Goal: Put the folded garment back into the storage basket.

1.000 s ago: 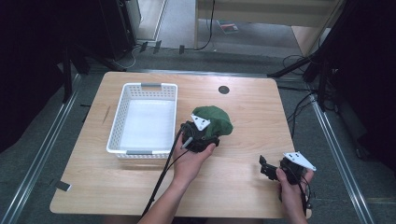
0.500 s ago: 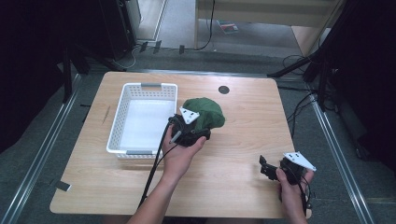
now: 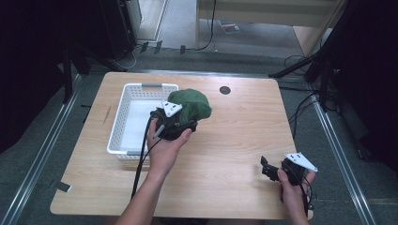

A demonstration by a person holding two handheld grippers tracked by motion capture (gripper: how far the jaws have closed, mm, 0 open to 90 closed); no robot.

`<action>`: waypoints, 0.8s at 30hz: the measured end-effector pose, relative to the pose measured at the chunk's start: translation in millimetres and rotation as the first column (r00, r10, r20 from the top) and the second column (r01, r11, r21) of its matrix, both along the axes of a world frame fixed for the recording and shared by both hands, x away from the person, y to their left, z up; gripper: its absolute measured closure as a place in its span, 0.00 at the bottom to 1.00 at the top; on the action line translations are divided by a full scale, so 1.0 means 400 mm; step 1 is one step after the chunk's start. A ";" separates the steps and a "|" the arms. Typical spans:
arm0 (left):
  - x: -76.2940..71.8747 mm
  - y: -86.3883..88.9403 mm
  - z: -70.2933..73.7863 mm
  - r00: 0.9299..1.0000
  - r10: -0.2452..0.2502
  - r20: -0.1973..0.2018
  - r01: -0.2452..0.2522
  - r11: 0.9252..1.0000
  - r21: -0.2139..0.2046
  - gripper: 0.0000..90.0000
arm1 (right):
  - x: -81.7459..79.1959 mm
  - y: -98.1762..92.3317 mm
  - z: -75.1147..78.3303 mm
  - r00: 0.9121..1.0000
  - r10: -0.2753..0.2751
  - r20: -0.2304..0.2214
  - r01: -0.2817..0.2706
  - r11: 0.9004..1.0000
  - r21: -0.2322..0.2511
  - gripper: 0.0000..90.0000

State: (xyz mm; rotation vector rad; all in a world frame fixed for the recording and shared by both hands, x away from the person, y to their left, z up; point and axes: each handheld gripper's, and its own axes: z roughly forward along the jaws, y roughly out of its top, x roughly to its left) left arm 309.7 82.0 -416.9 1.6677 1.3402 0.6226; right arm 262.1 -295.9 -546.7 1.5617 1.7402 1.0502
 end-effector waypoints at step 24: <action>0.031 0.198 -0.015 0.988 0.156 -0.010 -0.156 0.988 -0.020 0.42 | 0.000 0.001 0.000 1.000 -0.001 -0.003 0.001 1.000 0.002 0.01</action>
